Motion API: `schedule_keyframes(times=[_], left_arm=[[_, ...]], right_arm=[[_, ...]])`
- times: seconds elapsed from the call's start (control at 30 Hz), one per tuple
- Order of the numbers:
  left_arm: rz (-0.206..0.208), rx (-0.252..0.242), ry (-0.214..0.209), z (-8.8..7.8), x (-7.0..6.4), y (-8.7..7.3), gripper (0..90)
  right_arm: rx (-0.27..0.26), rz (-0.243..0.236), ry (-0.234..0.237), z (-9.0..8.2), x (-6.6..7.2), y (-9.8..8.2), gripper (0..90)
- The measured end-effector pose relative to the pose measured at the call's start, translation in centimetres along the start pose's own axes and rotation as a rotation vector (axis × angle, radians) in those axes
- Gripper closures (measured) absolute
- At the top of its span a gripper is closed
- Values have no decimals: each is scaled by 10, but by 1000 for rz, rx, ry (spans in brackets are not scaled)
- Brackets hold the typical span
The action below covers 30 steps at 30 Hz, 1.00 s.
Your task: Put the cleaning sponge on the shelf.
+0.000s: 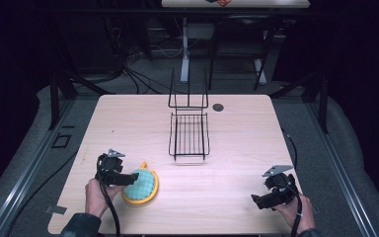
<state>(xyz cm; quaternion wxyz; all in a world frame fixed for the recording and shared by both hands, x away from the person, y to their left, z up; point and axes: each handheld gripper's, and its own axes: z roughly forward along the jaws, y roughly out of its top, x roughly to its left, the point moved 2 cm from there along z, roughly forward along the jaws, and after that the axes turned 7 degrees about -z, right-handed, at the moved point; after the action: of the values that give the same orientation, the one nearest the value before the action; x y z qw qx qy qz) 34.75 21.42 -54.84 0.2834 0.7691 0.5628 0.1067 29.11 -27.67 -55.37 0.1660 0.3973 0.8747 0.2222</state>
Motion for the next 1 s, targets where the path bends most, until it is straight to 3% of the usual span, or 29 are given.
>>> schedule_keyframes(times=[0.23,0.43,0.7,1.0], left_arm=[[-19,23,-1,7,3,1,412],[-7,45,-22,12,1,2,496],[-22,62,-52,15,2,-1,604],[-6,60,-36,14,0,-2,764]], right_arm=[[0,-9,0,1,0,0,12],[-2,-9,4,1,1,0,16],[-3,-11,4,-1,0,0,19],[-11,-14,-2,-1,0,0,24]])
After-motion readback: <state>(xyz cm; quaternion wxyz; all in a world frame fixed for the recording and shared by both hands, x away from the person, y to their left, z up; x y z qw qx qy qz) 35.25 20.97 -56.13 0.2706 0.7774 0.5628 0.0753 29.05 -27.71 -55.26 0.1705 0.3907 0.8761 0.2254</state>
